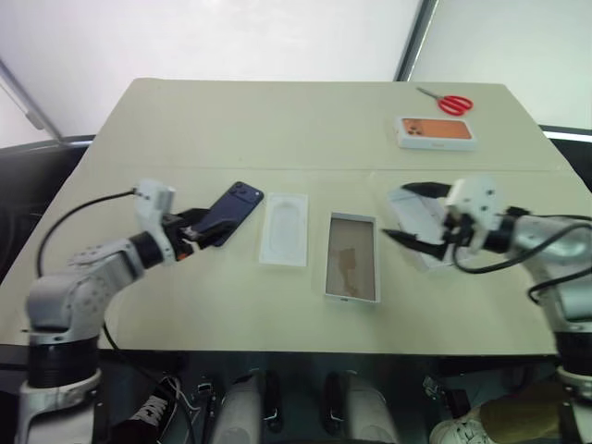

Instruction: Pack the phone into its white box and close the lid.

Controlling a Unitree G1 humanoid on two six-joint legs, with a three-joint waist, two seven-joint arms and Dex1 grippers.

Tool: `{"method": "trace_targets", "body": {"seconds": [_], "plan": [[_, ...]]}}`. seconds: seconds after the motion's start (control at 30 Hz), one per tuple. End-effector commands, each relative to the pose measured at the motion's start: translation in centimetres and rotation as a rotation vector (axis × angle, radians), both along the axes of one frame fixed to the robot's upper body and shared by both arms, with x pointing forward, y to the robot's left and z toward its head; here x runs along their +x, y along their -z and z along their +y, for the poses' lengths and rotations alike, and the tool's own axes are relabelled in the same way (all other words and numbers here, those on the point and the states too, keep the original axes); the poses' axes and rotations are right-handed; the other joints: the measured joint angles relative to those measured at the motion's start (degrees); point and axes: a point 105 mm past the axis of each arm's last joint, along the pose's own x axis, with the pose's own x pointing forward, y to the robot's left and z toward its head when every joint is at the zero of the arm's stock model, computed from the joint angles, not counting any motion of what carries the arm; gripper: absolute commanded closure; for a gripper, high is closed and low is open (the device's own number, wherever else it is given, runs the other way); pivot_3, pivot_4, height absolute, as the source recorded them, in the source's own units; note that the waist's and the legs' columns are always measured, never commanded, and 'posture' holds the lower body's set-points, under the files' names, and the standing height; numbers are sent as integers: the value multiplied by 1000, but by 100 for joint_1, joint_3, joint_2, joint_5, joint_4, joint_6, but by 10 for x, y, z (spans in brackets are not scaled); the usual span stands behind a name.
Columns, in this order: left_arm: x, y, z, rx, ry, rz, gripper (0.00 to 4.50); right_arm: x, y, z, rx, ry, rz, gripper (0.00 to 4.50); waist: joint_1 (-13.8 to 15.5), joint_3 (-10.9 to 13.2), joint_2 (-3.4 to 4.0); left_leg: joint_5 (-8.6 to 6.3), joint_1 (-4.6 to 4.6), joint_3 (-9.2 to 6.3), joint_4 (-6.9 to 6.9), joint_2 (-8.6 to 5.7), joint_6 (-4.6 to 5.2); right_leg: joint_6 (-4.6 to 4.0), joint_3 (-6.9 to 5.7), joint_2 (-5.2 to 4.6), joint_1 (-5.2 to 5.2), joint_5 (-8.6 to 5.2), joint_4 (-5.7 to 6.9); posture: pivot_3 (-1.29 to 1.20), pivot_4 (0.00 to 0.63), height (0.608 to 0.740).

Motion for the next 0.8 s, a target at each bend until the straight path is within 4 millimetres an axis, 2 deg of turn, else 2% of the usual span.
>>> {"method": "trace_targets", "body": {"seconds": [0.03,0.1,0.23,0.3,0.4,0.5,0.57,0.8], "plan": [[1,7,-15,-36,10,56,13,3,-13,12,19,-1,-62,4,12,1,-1,0,-1,0,1,0,1,0,0,4,0,0,0,0,150,738],[3,13,-23,-88,6,97,13,3,-10,13,24,1,-53,4,41,1,-2,1,-2,0,6,-1,2,1,-2,10,2,0,0,0,150,738],[2,9,-40,-240,43,162,13,2,-4,9,3,3,-37,4,114,2,-4,1,-3,-1,12,-1,3,0,-1,10,3,0,0,0,150,738],[2,11,-47,-255,59,186,13,3,-3,10,-5,0,-38,4,118,2,-4,1,-2,-1,12,0,3,0,0,9,3,0,-1,0,150,738],[5,23,-52,-244,57,255,13,-3,5,23,-60,-64,-23,4,116,1,-4,1,-2,-1,13,0,3,0,0,11,4,0,0,0,150,738],[15,27,-52,-280,31,287,13,-10,4,46,-18,-127,-2,4,115,1,-4,1,0,-1,12,1,3,0,-1,13,3,0,3,0,150,738],[19,26,-55,-317,32,303,13,-10,4,50,-15,-131,-3,4,120,1,-4,2,0,-2,14,2,3,0,-1,13,3,0,5,0,150,738],[24,28,-73,-425,70,395,13,-3,3,45,-16,-98,-14,4,135,0,-6,1,-2,-4,17,-3,5,0,-3,10,7,0,3,0,150,738]]}}
